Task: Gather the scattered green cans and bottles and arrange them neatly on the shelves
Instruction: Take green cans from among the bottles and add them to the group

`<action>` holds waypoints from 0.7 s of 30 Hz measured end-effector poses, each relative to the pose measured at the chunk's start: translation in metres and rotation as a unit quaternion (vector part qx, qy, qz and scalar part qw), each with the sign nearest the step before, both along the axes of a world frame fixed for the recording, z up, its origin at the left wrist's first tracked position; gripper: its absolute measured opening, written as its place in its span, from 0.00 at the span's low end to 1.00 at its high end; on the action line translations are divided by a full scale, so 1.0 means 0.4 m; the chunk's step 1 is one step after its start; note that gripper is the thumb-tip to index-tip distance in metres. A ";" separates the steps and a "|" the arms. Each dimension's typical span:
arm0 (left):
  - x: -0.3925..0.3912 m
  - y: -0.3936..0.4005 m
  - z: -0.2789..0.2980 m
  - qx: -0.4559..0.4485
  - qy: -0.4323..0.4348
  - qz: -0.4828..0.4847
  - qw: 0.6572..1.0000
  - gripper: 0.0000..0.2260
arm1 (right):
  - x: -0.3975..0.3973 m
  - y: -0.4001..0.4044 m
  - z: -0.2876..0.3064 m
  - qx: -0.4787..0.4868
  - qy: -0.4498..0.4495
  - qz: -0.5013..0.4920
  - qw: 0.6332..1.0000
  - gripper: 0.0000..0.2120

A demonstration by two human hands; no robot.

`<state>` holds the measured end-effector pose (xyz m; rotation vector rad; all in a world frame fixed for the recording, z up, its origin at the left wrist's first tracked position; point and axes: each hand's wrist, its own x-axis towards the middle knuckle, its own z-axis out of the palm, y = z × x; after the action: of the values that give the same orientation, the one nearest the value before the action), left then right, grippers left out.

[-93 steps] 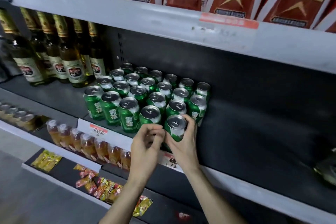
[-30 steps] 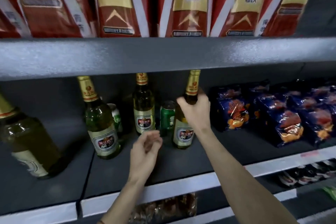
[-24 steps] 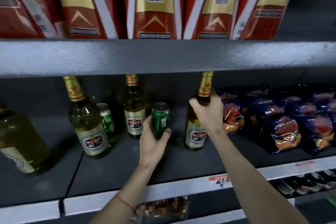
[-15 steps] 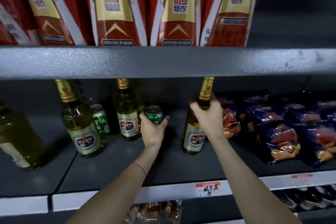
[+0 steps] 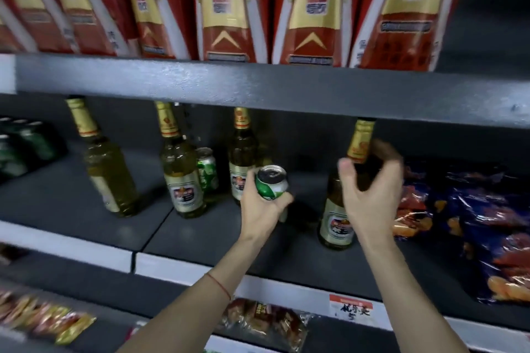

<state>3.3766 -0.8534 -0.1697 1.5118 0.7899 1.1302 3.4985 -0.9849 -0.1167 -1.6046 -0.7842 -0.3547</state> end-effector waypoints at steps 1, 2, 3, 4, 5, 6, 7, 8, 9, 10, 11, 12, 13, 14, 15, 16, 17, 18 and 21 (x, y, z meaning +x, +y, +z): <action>-0.028 0.003 0.001 0.000 -0.002 -0.002 1.000 0.24 | -0.021 -0.004 0.007 0.043 -0.037 -0.010 0.998 0.28; -0.058 0.005 0.001 0.001 -0.002 0.000 1.000 0.24 | -0.045 -0.007 0.015 0.083 -0.076 -0.016 0.994 0.24; -0.091 0.007 -0.001 0.002 0.000 0.006 1.000 0.25 | -0.073 -0.007 0.023 0.115 -0.115 -0.015 0.987 0.20; -0.124 0.008 -0.004 0.004 0.000 0.016 1.000 0.25 | -0.102 0.000 0.029 0.139 -0.155 -0.003 0.978 0.18; -0.158 0.009 -0.006 0.004 -0.003 0.029 1.000 0.24 | -0.132 0.014 0.033 0.155 -0.188 0.016 0.970 0.16; -0.191 0.012 -0.008 0.003 -0.005 0.041 0.999 0.24 | -0.163 0.038 0.033 0.162 -0.201 0.044 0.965 0.14; -0.222 0.014 -0.008 0.002 -0.008 0.055 0.998 0.24 | -0.193 0.071 0.030 0.157 -0.191 0.087 0.965 0.14; -0.254 0.019 -0.008 -0.001 -0.014 0.068 0.998 0.24 | -0.223 0.115 0.019 0.140 -0.159 0.141 0.967 0.14; -0.286 0.024 -0.005 -0.006 -0.021 0.083 0.996 0.24 | -0.253 0.167 0.006 0.113 -0.113 0.198 0.967 0.15; -0.316 0.030 0.001 -0.010 -0.030 0.095 0.995 0.24 | -0.282 0.222 -0.006 0.078 -0.064 0.248 0.963 0.18; -0.347 0.039 0.008 -0.014 -0.035 0.104 0.994 0.24 | -0.310 0.279 -0.023 0.042 -0.020 0.288 0.956 0.22; -0.377 0.050 0.014 -0.013 -0.039 0.110 0.993 0.24 | -0.335 0.337 -0.038 0.010 0.015 0.318 0.948 0.26; -0.408 0.061 0.020 -0.010 -0.042 0.114 0.993 0.24 | -0.358 0.392 -0.049 -0.018 0.040 0.341 0.939 0.31; -0.437 0.074 0.027 -0.007 -0.044 0.117 0.992 0.24 | -0.378 0.440 -0.055 -0.044 0.062 0.358 0.930 0.37; -0.466 0.088 0.036 -0.002 -0.041 0.120 0.992 0.24 | -0.395 0.486 -0.061 -0.063 0.082 0.367 0.924 0.41; -0.492 0.104 0.044 0.003 -0.039 0.119 0.992 0.25 | -0.408 0.525 -0.065 -0.073 0.095 0.366 0.923 0.44; -0.516 0.120 0.051 0.005 -0.037 0.116 0.992 0.26 | -0.417 0.558 -0.066 -0.074 0.103 0.358 0.925 0.44; -0.539 0.135 0.058 0.006 -0.038 0.111 0.993 0.27 | -0.422 0.586 -0.067 -0.069 0.108 0.343 0.931 0.42; -0.598 0.183 0.070 0.016 -0.033 0.095 0.995 0.23 | -0.434 0.634 -0.071 -0.048 0.109 0.287 0.951 0.34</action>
<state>3.1375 -0.7802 -0.1415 1.4413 0.8882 1.3325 3.3248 -0.7315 -0.1452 -1.3964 -1.0614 0.2791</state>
